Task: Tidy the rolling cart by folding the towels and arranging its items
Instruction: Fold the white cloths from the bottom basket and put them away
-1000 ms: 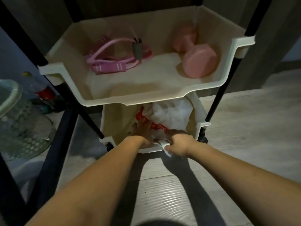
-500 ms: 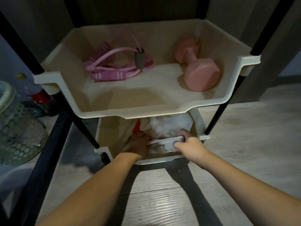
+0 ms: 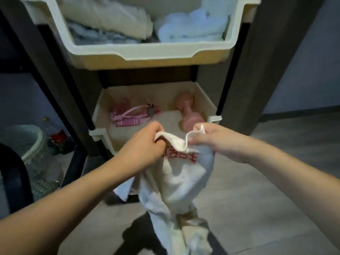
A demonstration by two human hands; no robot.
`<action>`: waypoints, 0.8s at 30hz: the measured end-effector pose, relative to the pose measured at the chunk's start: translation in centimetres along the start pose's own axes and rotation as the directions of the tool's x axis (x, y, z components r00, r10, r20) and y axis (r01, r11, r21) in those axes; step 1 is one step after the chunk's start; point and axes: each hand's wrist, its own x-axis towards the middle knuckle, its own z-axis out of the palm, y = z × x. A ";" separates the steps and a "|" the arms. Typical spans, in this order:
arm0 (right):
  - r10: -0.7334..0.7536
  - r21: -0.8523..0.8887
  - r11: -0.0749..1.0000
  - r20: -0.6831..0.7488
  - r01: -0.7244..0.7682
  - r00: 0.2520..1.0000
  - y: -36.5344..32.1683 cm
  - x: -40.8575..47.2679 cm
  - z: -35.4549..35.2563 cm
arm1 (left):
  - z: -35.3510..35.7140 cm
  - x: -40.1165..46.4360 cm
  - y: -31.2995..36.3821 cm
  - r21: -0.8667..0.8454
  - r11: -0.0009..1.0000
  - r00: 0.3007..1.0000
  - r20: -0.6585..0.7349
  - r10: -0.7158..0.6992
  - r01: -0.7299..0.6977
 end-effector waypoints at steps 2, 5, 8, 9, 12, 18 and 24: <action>-0.125 0.004 0.992 -0.214 0.128 0.969 -4.8 -0.8 -1.7 | -4.0 0.5 2.8 -0.057 0.998 0.995 -0.101 0.003 -0.009; -0.291 -0.038 0.950 -0.472 0.310 0.832 -11.7 -1.4 -4.8 | -10.1 1.5 6.3 -0.012 1.000 0.993 -0.113 0.025 -0.026; -0.403 -0.242 0.914 -0.642 0.326 0.652 -17.0 -1.6 -8.0 | -15.8 2.3 8.8 0.145 0.989 1.000 0.010 0.017 -0.019; -0.417 -0.273 0.908 -0.665 0.318 0.620 -18.3 -1.6 -8.9 | -17.5 2.5 9.7 0.143 0.990 0.999 0.032 0.005 -0.009; -0.428 -0.321 0.904 -0.669 0.283 0.608 -21.5 -1.6 -11.1 | -21.6 3.4 12.7 0.125 0.992 0.997 -0.061 0.039 -0.031; -0.423 -0.482 0.869 -0.610 0.110 0.670 -25.0 -1.8 -13.0 | -24.0 4.4 18.0 -0.579 0.816 1.000 0.005 0.012 -0.006; -0.250 0.028 0.940 -0.622 0.340 0.742 -25.6 -2.3 -12.0 | -25.2 4.6 20.4 -0.827 0.561 0.981 0.083 0.174 -0.030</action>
